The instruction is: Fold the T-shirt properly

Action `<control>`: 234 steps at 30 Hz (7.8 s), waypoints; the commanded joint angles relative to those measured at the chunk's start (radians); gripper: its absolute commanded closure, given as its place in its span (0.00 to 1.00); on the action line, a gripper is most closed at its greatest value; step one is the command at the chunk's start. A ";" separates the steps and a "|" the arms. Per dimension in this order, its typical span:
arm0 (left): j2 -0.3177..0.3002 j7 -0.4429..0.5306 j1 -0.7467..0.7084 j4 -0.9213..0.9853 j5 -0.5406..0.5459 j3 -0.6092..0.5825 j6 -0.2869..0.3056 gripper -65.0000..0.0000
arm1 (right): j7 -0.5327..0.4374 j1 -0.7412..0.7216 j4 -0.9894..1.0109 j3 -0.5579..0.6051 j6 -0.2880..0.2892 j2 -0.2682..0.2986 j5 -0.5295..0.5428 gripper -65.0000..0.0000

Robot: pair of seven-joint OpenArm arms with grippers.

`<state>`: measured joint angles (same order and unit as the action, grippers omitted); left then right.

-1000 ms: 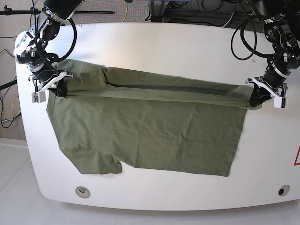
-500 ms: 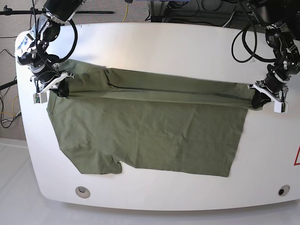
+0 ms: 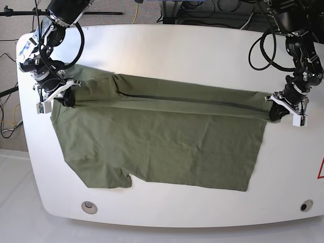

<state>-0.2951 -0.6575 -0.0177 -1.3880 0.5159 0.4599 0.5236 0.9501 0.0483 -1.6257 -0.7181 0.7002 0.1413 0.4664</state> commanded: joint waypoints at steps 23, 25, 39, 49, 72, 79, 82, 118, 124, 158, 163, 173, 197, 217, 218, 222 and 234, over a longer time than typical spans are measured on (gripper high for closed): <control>-0.020 -0.012 0.036 0.014 0.010 -0.006 0.023 0.55 | -0.044 -0.013 0.007 0.007 -0.002 0.017 -0.045 0.57; -0.020 -0.013 0.039 0.014 0.009 -0.004 0.022 0.52 | -0.046 -0.013 0.007 0.008 -0.002 0.020 -0.051 0.51; -0.016 0.005 0.042 0.017 0.013 -0.005 0.018 0.49 | -0.045 -0.027 0.013 0.000 -0.002 0.047 -0.044 0.46; -0.047 -0.012 0.050 -0.018 0.020 -0.002 0.014 0.52 | -0.057 -0.018 -0.068 -0.026 -0.002 0.053 -0.042 0.41; -0.051 -0.019 -0.101 -0.220 0.020 -0.009 0.009 0.50 | -0.041 0.117 -0.239 -0.141 -0.002 0.042 -0.032 0.41; -0.049 -0.015 -0.092 -0.188 0.032 -0.013 0.006 0.50 | -0.041 0.089 -0.149 -0.100 -0.002 0.050 -0.031 0.44; -0.049 -0.011 -0.090 -0.185 0.037 -0.016 0.005 0.50 | -0.044 0.080 -0.135 -0.071 -0.002 0.048 -0.032 0.48; -0.035 -0.066 -0.112 -0.166 0.006 -0.032 0.014 0.38 | -0.140 0.044 0.038 -0.040 -0.002 0.061 -0.054 0.37; -0.030 -0.042 -0.118 -0.168 0.007 -0.029 0.011 0.42 | -0.148 0.058 0.025 -0.032 -0.002 0.055 -0.065 0.49; -0.012 -0.058 -0.135 -0.135 -0.014 -0.028 0.012 0.42 | -0.226 0.105 0.107 -0.079 -0.002 0.061 -0.067 0.40; -0.017 -0.061 -0.135 -0.139 -0.014 -0.028 0.013 0.42 | -0.239 0.096 0.153 -0.076 -0.003 0.066 -0.064 0.40; -0.012 -0.047 -0.139 -0.112 -0.016 -0.035 0.009 0.43 | -0.281 0.109 0.221 -0.089 -0.002 0.090 -0.074 0.42; -0.016 0.010 -0.121 0.024 -0.021 -0.023 0.007 0.41 | -0.305 0.112 0.238 -0.096 -0.002 0.087 -0.088 0.42; -0.019 0.022 -0.091 0.018 -0.017 -0.065 0.011 0.41 | -0.301 0.111 0.239 -0.099 -0.002 0.083 -0.093 0.41; -0.019 0.023 -0.089 0.022 -0.018 -0.070 0.011 0.41 | -0.301 0.111 0.239 -0.099 -0.002 0.083 -0.093 0.41; -0.018 0.027 -0.077 0.042 -0.024 -0.090 0.012 0.41 | -0.301 0.112 0.238 -0.098 -0.002 0.082 -0.092 0.41; -0.019 0.092 -0.041 0.159 -0.051 -0.099 0.013 0.80 | -0.298 0.114 0.245 -0.099 -0.002 0.082 -0.102 0.41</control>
<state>-0.3050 -0.5323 -0.0570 -1.2316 0.4862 0.3599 0.5442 0.6464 0.1627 -1.3731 -0.8120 0.6998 0.2100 0.3698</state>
